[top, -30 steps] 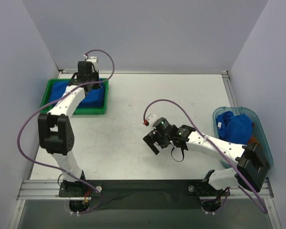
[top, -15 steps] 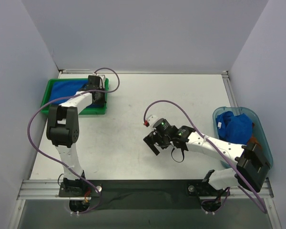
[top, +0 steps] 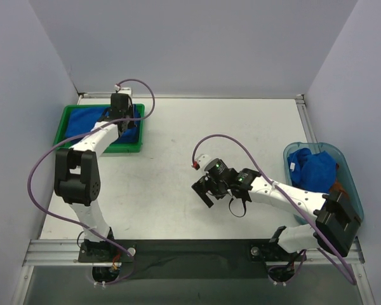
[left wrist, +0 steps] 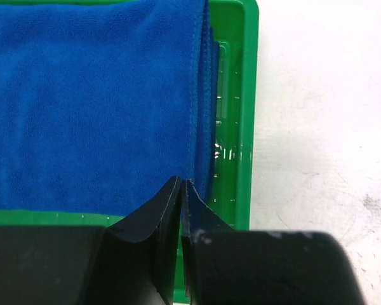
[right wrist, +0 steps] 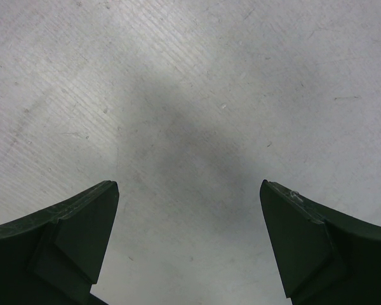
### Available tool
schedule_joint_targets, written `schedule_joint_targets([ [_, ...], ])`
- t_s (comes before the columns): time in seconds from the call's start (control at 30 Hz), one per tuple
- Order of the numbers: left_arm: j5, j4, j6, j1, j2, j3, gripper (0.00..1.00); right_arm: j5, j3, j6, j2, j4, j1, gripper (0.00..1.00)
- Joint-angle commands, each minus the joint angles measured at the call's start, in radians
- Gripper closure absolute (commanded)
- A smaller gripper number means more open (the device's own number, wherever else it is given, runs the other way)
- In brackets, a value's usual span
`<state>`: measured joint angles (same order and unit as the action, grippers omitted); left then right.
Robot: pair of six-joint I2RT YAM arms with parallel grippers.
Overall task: Fold and stack the towels
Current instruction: Neatly place the folded towel into the bin, then grab crumpled towel
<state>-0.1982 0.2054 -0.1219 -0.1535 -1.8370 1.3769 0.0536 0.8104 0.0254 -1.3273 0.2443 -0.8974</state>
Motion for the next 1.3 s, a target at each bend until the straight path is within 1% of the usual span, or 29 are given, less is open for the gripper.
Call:
schedule_joint_targets([
  [0.0,-0.043,-0.008,0.019,0.006,-0.047,0.060,0.85,0.026,-0.007,0.007,0.030,0.004,0.002,0.00],
  [0.13,-0.009,0.006,-0.001,0.005,-0.103,0.062,0.85,0.026,-0.008,0.007,0.031,0.004,0.005,0.00],
  [0.4,0.060,0.005,-0.042,-0.011,-0.151,0.021,0.85,0.023,-0.005,0.005,0.028,0.003,0.005,0.00],
  [0.6,0.092,0.009,-0.050,-0.011,-0.105,0.013,0.85,0.041,-0.007,0.005,0.056,0.004,0.006,0.00],
  [0.67,0.092,0.023,-0.053,-0.011,-0.059,0.014,0.82,0.058,-0.001,0.005,0.065,0.004,0.008,0.00],
  [0.7,0.092,0.028,-0.055,-0.011,-0.041,0.014,0.78,0.061,0.003,0.007,0.079,0.004,0.009,0.00],
  [0.77,0.092,0.058,-0.058,-0.011,0.024,0.019,0.74,0.074,0.018,0.008,0.091,0.009,0.015,0.00],
  [0.8,0.091,0.069,-0.064,-0.011,0.077,0.021,0.68,0.083,0.024,0.008,0.108,0.012,0.015,0.00],
  [0.87,0.091,0.101,-0.070,-0.011,0.139,0.014,0.61,0.132,0.056,0.011,0.128,0.035,0.020,0.00],
  [0.9,0.094,0.114,-0.071,-0.011,0.209,0.007,0.54,0.146,0.070,0.010,0.149,0.044,0.025,0.00],
  [0.93,0.095,0.132,-0.071,-0.011,0.247,-0.001,0.48,0.159,0.081,0.011,0.160,0.061,0.032,0.00],
  [0.97,0.097,0.141,-0.071,-0.011,0.289,-0.028,0.42,0.193,0.093,0.013,0.181,0.070,0.047,0.00],
  [1.0,0.097,0.150,-0.068,-0.011,0.374,-0.047,0.37,0.210,0.120,0.019,0.194,0.082,0.063,0.00],
  [1.03,0.098,0.164,-0.067,-0.011,0.421,-0.067,0.27,0.230,0.133,0.025,0.204,0.107,0.078,0.00],
  [1.07,0.100,0.169,-0.062,-0.011,0.468,-0.125,0.23,0.270,0.154,0.043,0.226,0.118,0.113,0.00],
  [1.1,0.098,0.176,-0.058,-0.012,0.567,-0.154,0.18,0.296,0.162,0.054,0.237,0.140,0.132,0.00],
  [1.13,0.091,0.189,-0.056,-0.011,0.620,-0.194,0.12,0.323,0.167,0.070,0.247,0.150,0.153,0.00],
  [1.17,0.088,0.196,-0.055,-0.011,0.672,-0.263,0.09,0.347,0.170,0.088,0.270,0.159,0.181,0.00],
  [1.2,0.089,0.207,-0.051,-0.011,0.773,-0.303,0.06,0.382,0.177,0.125,0.281,0.176,0.239,0.00],
  [1.27,0.098,0.236,-0.054,-0.011,0.876,-0.373,0.03,0.419,0.177,0.175,0.318,0.188,0.307,0.00],
])
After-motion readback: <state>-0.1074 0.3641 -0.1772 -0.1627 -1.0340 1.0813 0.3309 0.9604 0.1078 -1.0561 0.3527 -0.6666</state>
